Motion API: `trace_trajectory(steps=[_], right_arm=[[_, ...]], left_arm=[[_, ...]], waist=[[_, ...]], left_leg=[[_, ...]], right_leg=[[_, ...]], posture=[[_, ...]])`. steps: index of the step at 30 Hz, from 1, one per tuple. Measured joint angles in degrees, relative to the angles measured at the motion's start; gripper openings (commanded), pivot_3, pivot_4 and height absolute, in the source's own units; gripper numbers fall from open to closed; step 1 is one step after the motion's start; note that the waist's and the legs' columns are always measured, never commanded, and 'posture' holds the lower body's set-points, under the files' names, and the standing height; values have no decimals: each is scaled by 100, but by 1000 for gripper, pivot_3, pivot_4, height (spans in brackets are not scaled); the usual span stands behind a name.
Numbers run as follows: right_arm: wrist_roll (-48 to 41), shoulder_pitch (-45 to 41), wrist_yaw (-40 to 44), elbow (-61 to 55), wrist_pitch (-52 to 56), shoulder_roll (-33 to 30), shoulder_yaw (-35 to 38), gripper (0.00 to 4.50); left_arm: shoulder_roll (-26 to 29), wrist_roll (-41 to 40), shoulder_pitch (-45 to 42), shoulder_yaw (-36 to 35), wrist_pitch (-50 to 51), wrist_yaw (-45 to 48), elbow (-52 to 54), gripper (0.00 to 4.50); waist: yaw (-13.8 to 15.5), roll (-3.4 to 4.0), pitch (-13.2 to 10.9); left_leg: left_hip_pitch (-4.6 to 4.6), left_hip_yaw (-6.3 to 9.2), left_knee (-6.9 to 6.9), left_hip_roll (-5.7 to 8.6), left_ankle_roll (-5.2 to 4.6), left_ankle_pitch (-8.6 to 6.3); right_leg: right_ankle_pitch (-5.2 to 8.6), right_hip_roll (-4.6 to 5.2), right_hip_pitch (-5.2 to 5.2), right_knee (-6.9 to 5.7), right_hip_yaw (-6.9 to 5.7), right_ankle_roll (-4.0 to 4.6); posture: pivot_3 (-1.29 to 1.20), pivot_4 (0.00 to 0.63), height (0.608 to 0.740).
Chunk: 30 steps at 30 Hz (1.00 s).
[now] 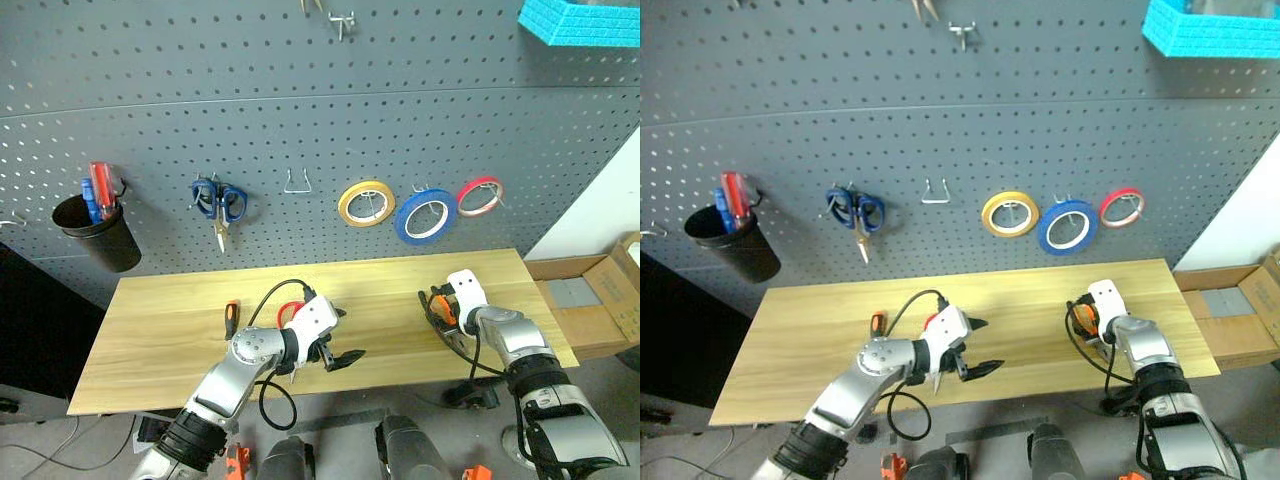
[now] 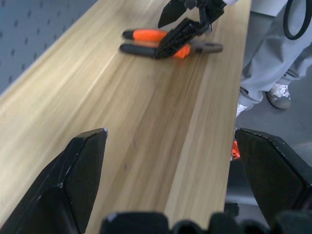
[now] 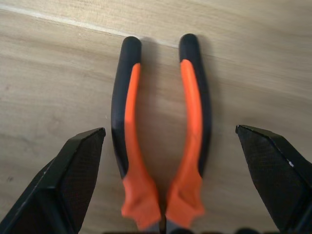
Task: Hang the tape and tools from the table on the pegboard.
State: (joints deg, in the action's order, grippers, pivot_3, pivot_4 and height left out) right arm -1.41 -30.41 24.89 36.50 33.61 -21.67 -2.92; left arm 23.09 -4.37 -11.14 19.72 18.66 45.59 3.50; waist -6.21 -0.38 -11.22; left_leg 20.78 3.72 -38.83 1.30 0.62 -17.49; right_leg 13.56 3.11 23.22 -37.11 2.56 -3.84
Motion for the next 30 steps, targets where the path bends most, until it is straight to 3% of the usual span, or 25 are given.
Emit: trace_trajectory(steps=[12, 15, 18, 19, 30], right_arm=[[67, -492, 412, 792, -419, -52, -60, 4461], [155, -542, 498, 906, -464, -123, -104, 3861], [264, -596, 568, 1022, -529, -201, -183, 2865], [268, -621, 616, 1065, -544, -210, -187, 2726], [352, -664, 777, 1082, -563, -256, -236, 2726]], left_arm=[[-50, -31, 42, -104, 314, -84, 242, 4500], [-28, -72, 84, -111, 362, -81, 322, 4500], [-5, -111, 88, -124, 410, -55, 323, 4500], [-4, -114, 84, -126, 445, -47, 322, 4500], [-18, -135, -70, -123, 450, 124, 319, 4500]], waist=[[130, -20, -129], [138, -22, -134], [141, -23, -135], [140, -23, -135], [142, -25, -136]], left_leg=[[4, 1, 1, 0, 0, -1], [4, 1, 2, 0, 0, -1], [4, 2, 2, 0, 0, -1], [4, 1, 2, 0, 0, -1], [10, 3, 4, 0, 0, -1]], right_leg=[[0, 5, 3, 7, -3, 0], [0, 5, 3, 8, -3, 0], [0, 5, 3, 9, -4, 0], [0, 5, 2, 9, -4, 0], [0, 5, 6, 13, -5, 0]], posture=[[-43, 254, 740], [-44, 251, 740], [-46, 249, 740], [-49, 244, 740], [-78, 199, 740]])
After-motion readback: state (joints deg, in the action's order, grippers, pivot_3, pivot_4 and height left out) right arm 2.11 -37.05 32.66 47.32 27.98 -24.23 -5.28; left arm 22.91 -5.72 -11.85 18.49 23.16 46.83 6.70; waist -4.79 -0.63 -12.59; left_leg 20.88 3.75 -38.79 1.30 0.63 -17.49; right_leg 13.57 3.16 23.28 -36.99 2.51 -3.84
